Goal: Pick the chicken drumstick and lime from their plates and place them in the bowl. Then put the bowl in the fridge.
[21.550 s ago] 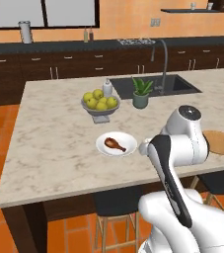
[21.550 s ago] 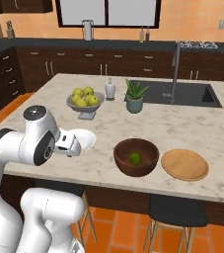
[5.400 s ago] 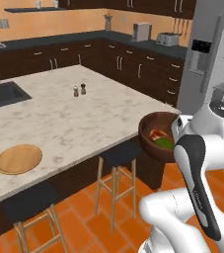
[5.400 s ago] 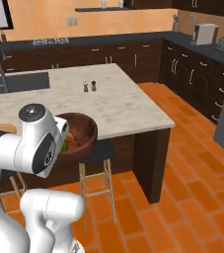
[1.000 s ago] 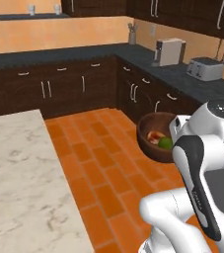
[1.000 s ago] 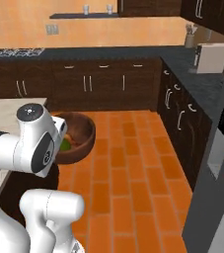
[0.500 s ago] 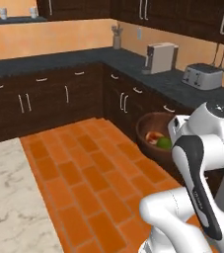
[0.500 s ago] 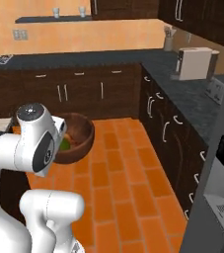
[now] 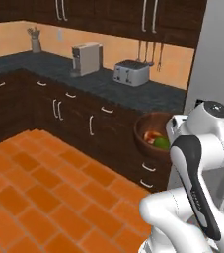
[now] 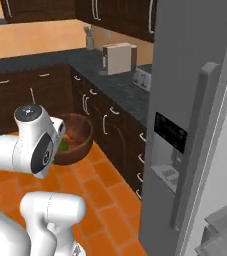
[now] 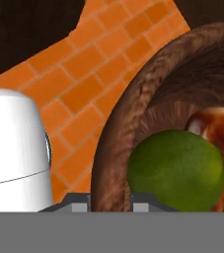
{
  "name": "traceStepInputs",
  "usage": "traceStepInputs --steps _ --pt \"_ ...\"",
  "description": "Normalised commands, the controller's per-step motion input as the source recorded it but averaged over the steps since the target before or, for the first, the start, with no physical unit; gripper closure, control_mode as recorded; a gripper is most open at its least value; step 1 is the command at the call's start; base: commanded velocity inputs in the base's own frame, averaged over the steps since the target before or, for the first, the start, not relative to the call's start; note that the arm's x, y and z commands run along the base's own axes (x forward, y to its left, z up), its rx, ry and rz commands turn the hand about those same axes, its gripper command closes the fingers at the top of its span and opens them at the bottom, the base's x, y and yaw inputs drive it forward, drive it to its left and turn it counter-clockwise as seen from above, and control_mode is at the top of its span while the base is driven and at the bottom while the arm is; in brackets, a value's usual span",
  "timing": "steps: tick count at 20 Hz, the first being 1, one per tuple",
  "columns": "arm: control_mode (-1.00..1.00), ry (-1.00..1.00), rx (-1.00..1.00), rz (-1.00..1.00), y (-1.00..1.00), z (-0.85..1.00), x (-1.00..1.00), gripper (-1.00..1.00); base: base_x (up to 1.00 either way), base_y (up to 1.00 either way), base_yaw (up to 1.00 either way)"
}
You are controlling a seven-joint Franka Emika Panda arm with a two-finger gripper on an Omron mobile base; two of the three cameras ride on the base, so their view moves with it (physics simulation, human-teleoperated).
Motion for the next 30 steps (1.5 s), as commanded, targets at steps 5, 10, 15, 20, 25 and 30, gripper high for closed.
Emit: traceStepInputs --steps 5,10,15,20,25,30 --pt "1.00 0.00 0.00 0.00 0.00 0.00 0.00 1.00 -0.19 0.00 -0.92" --pt "1.00 0.00 0.00 0.00 0.00 0.00 0.00 1.00 -0.11 0.01 -0.87" --pt "1.00 0.00 0.00 0.00 0.00 0.00 0.00 1.00 0.00 0.00 -0.80" --pt "1.00 0.00 0.00 0.00 0.00 0.00 0.00 1.00 0.12 -0.05 -0.37" --pt "1.00 0.00 0.00 0.00 0.00 0.00 0.00 1.00 0.31 -0.10 -0.19" --pt "1.00 0.00 0.00 0.00 0.00 0.00 0.00 1.00 0.55 -0.09 -0.20"
